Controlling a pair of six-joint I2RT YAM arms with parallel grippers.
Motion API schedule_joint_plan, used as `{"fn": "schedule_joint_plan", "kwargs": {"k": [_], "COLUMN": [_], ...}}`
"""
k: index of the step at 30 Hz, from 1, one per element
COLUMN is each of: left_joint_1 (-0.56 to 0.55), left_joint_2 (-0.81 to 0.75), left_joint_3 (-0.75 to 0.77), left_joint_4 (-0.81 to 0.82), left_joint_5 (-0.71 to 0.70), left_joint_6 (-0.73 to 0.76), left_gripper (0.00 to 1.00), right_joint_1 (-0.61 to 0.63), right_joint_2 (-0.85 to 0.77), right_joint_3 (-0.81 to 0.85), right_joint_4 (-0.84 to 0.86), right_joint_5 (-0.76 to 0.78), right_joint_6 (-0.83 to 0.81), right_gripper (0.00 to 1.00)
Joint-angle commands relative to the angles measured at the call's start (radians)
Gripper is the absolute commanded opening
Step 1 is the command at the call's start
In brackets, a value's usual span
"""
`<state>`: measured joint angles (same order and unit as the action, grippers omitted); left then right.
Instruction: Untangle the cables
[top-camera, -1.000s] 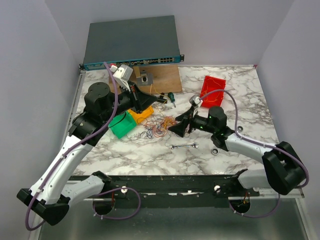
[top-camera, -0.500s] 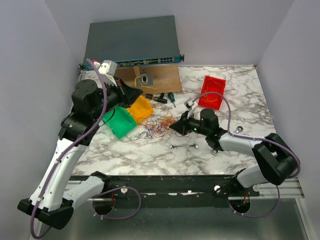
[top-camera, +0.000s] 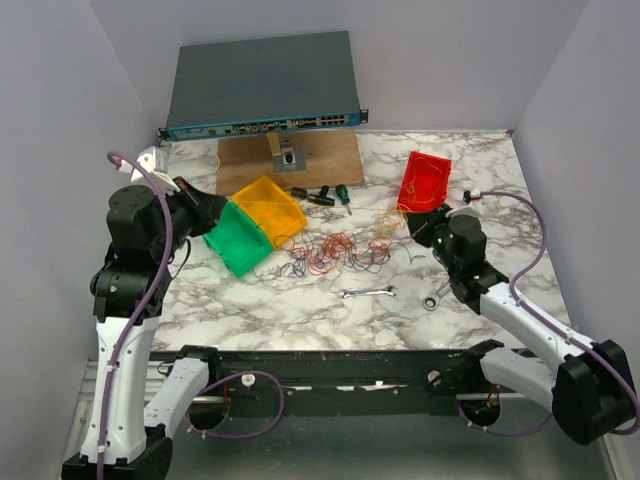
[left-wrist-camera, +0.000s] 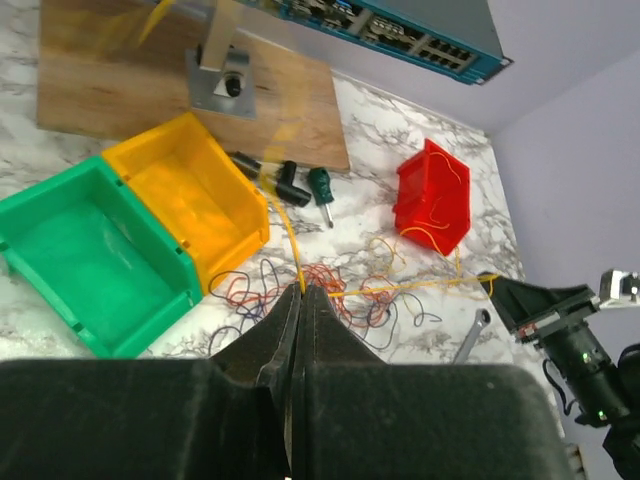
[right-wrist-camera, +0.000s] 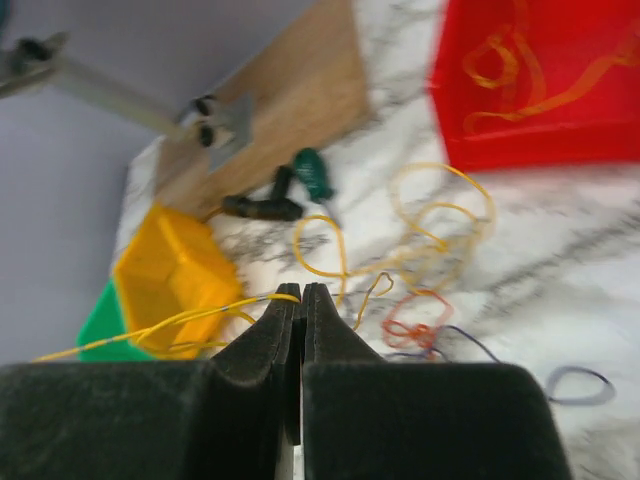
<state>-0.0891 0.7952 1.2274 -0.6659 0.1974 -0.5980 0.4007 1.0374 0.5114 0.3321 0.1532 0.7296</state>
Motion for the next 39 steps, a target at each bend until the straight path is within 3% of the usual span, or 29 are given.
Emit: {"fn": "schedule_joint_plan", "kwargs": {"k": [1,5,9,11,15,17,19,23,27,30,39], "left_joint_1": [0.117,0.19,0.216,0.216,0.211,0.176,0.109,-0.061,-0.194,-0.276,-0.445], "left_joint_2": [-0.042,-0.039,-0.037,-0.038,-0.003,0.042,0.066,0.062,0.091,0.136,0.281], "left_joint_3": [0.044,0.047,0.024,-0.006,-0.091,-0.108,-0.139,-0.242,-0.319,-0.34,-0.335], "left_joint_4": [0.036,0.031,0.055,0.101,0.246,0.274,0.308,0.436,0.579,0.648,0.93], "left_joint_5": [-0.268,-0.252,-0.198,-0.105,0.251,0.365,0.39,0.386,0.412,0.411,0.445], "left_joint_6": [0.005,0.004,0.005,0.004,-0.003,-0.009,0.006,0.007,-0.022,-0.032,-0.044], "left_gripper": [0.0,0.0,0.0,0.0,0.0,0.01,0.13,0.57,0.77,0.81,0.78], "right_joint_1": [-0.102,-0.117,-0.116,-0.116,-0.116,-0.115,-0.116,-0.115,-0.115,-0.116,-0.114], "right_joint_2": [0.022,0.029,0.004,-0.007,-0.04,-0.063,-0.081,-0.07,-0.027,-0.013,-0.004], "right_joint_3": [-0.05,-0.021,-0.03,-0.024,0.01,0.035,0.077,0.188,0.278,0.314,0.348], "right_joint_4": [-0.413,-0.48,-0.365,-0.341,-0.285,-0.29,-0.307,-0.331,-0.389,-0.398,-0.41], "right_joint_5": [0.464,0.516,0.34,0.214,-0.041,-0.126,-0.244,-0.472,-0.639,-0.719,-0.831], "right_joint_6": [0.146,0.183,0.009,-0.059,-0.182,-0.213,-0.245,-0.296,-0.323,-0.339,-0.35], "right_gripper": [0.01,0.01,0.01,0.01,0.01,0.01,0.01,0.01,0.01,0.01,0.01]}}
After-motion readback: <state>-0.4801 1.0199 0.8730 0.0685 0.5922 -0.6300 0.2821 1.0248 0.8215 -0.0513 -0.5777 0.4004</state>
